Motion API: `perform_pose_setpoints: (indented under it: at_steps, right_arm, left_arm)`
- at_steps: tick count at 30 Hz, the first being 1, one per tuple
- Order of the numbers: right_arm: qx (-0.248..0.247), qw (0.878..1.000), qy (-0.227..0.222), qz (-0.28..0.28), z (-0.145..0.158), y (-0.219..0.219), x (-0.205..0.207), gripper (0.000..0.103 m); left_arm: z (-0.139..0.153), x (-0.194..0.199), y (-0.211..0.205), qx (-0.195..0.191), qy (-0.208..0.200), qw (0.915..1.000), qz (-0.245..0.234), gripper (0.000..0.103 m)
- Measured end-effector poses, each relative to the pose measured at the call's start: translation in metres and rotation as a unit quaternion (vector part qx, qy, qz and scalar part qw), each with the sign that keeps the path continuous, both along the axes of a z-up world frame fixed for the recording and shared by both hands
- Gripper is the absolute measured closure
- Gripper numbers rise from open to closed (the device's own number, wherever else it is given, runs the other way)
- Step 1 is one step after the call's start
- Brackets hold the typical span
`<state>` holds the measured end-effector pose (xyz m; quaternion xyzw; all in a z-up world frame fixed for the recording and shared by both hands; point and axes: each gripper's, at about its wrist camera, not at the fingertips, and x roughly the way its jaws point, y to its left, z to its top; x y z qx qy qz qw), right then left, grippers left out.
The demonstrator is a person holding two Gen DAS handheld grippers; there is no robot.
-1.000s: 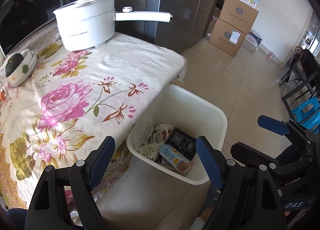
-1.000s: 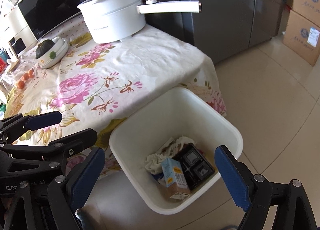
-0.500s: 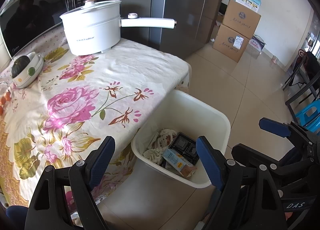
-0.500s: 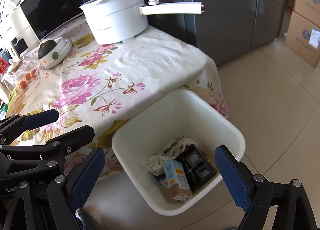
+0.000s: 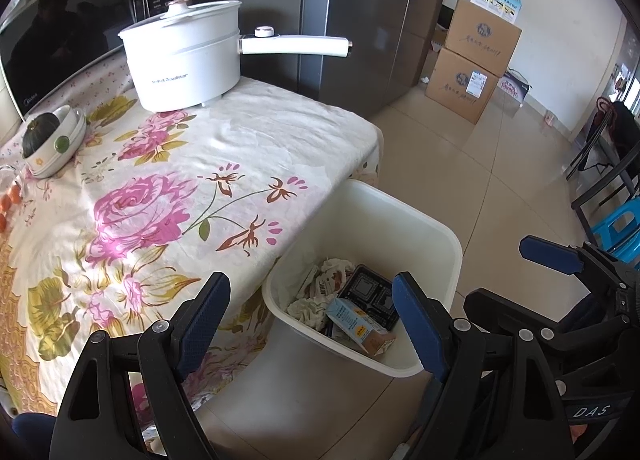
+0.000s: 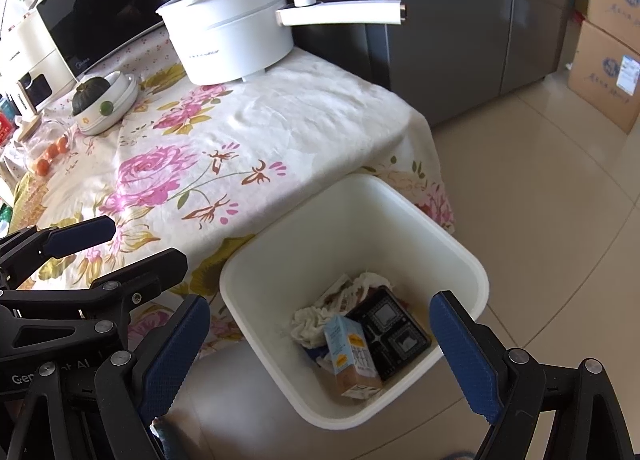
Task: Collect trash
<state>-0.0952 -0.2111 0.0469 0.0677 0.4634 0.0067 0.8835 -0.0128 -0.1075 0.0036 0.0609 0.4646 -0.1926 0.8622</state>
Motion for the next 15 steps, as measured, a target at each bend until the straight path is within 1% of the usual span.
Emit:
perform_pose_setpoints:
  at_steps: [15]
  right_arm:
    - [0.001, 1.0, 0.003, 0.0, -0.0019, -0.0002, 0.0, 0.01]
  left_arm:
    - [-0.0014, -0.0012, -0.0015, 0.002, -0.003, 1.0, -0.001, 0.018]
